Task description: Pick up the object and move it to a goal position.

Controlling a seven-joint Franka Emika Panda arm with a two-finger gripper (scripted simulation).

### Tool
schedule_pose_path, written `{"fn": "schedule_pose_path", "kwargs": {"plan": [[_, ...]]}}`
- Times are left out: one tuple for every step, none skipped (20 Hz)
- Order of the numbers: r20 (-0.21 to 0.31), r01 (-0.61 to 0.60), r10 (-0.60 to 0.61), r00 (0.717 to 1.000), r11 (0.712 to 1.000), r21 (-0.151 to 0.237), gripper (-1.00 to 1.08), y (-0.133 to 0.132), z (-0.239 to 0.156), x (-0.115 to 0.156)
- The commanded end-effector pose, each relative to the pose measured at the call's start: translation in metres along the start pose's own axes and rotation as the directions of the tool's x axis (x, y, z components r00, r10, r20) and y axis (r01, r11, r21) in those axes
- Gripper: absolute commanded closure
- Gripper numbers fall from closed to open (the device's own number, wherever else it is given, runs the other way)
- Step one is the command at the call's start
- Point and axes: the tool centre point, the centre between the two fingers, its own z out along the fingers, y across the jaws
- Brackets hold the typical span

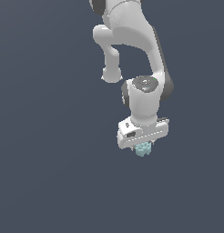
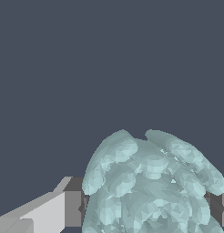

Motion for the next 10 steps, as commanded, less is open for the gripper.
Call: {"fn": "schedule_pose_path", "kwargs": {"plan": [[-0.040, 0.058, -0.057, 0.998, 0.998, 0.021, 1.08, -0.007, -0.016, 0.017], [-0.056, 0.081, -0.079, 0.995, 0.996, 0.028, 1.08, -0.010, -0.023, 0.024], [-0.072, 0.103, -0.101, 0.992, 0.994, 0.036, 1.08, -0.013, -0.029, 0.030], [-0.088, 0.126, -0.122, 0.989, 0.991, 0.043, 1.08, -0.017, -0.036, 0.036], [-0.104, 0.148, -0.142, 0.984, 0.988, 0.049, 1.08, -0.020, -0.042, 0.041], [-0.119, 0.170, -0.163, 0.979, 0.984, 0.055, 1.08, -0.023, -0.049, 0.047], [-0.135, 0.192, -0.183, 0.974, 0.979, 0.061, 1.08, -0.027, -0.056, 0.052], [-0.151, 0.214, -0.202, 0.968, 0.974, 0.067, 1.08, -0.030, -0.063, 0.057], [-0.167, 0.236, -0.222, 0.961, 0.969, 0.072, 1.08, -0.033, -0.070, 0.062], [-0.182, 0.258, -0.241, 0.953, 0.963, 0.077, 1.08, -0.037, -0.077, 0.066]]}}
